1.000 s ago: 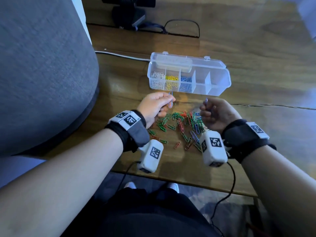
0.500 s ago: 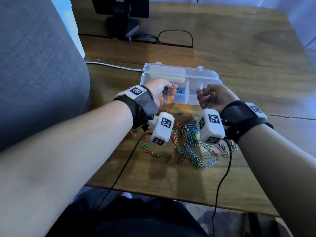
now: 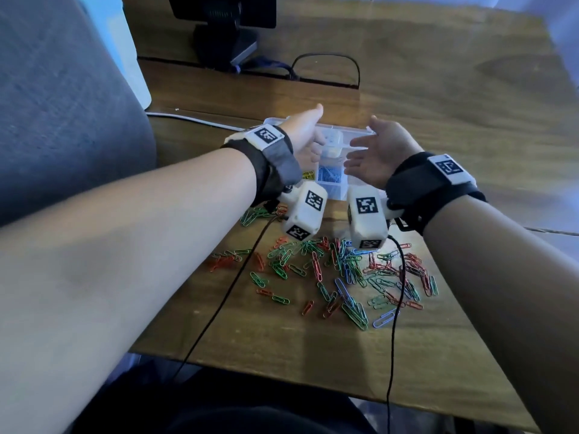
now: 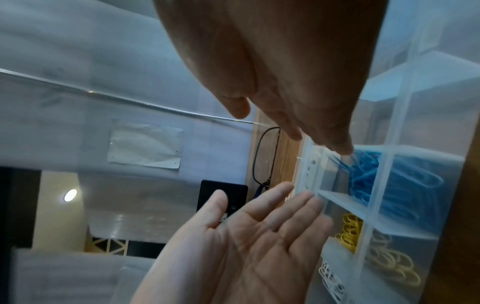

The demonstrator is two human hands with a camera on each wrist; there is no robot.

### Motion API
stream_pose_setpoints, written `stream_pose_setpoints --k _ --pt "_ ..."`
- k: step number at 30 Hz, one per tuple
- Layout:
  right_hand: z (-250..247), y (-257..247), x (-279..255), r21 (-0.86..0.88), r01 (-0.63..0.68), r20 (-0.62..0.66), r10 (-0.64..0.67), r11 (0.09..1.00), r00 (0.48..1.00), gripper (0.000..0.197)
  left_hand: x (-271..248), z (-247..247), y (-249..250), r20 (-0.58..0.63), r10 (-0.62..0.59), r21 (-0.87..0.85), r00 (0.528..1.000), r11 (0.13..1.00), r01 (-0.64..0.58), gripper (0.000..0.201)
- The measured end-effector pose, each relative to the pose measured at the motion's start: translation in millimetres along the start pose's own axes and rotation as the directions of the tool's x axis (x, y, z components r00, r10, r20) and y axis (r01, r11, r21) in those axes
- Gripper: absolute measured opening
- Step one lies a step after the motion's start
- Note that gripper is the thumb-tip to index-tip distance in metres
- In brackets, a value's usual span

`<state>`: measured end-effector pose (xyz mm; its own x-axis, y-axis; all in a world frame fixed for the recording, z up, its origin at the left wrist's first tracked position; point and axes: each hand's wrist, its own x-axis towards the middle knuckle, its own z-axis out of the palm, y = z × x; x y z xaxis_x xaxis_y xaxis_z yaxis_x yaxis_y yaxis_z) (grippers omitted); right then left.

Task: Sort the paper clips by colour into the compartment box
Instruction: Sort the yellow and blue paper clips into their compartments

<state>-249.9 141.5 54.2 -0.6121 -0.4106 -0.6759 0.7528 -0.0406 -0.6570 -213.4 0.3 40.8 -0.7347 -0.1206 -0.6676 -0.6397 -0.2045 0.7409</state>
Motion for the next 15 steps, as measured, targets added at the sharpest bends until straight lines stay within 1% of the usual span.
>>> stream_pose_setpoints --k 2,3,4,6,7,8,9,10,11,12,13,14,15 --pt "-2 -3 -6 -0.091 0.044 -0.015 -0.046 0.995 0.999 0.062 -8 -2 -2 0.025 0.031 -0.002 0.999 1.0 -0.03 0.058" --pt "-5 -4 -12 -0.156 0.07 -0.032 -0.076 0.985 0.997 0.055 -14 -3 -4 0.028 0.063 0.019 0.998 0.998 -0.063 0.053" --pt "-9 -3 -20 -0.225 0.1 -0.045 -0.113 0.969 0.993 0.045 -21 -3 -7 0.024 0.103 0.053 0.994 0.993 -0.104 0.043" --pt "-19 3 -35 -0.323 0.156 -0.03 -0.175 0.933 0.984 0.024 -37 -2 -18 0.047 0.191 0.136 0.981 0.971 -0.195 0.019" --pt "-26 10 -43 -0.374 0.171 -0.023 -0.193 0.912 0.981 0.018 -43 -2 -26 0.069 0.229 0.205 0.971 0.949 -0.239 0.011" --pt "-34 17 -49 -0.45 0.168 -0.026 -0.201 0.877 0.979 0.013 -49 -1 -35 0.093 0.258 0.318 0.962 0.908 -0.274 0.009" --pt "-43 28 -53 -0.54 0.161 -0.033 -0.212 0.826 0.977 0.011 -54 1 -45 0.119 0.275 0.446 0.954 0.844 -0.299 0.012" --pt "-53 38 -56 -0.646 0.157 -0.031 -0.232 0.747 0.972 0.01 -57 4 -57 0.149 0.28 0.562 0.948 0.765 -0.314 0.017" --pt "-63 50 -56 -0.758 0.156 -0.022 -0.263 0.634 0.965 0.01 -59 8 -68 0.184 0.275 0.648 0.944 0.688 -0.327 0.021" --pt "-72 61 -55 -0.857 0.143 -0.012 -0.296 0.495 0.955 0.01 -62 13 -79 0.215 0.257 0.705 0.942 0.627 -0.332 0.024" --pt "-80 71 -53 -0.927 0.117 -0.008 -0.332 0.356 0.943 0.012 -63 18 -90 0.234 0.234 0.749 0.944 0.576 -0.328 0.027" --pt "-84 81 -52 -0.964 0.088 -0.006 -0.355 0.249 0.935 0.012 -62 24 -101 0.241 0.217 0.79 0.946 0.523 -0.321 0.031" --pt "-86 91 -50 -0.982 0.075 0.005 -0.37 0.176 0.929 0.015 -60 29 -112 0.243 0.203 0.829 0.949 0.465 -0.311 0.035"
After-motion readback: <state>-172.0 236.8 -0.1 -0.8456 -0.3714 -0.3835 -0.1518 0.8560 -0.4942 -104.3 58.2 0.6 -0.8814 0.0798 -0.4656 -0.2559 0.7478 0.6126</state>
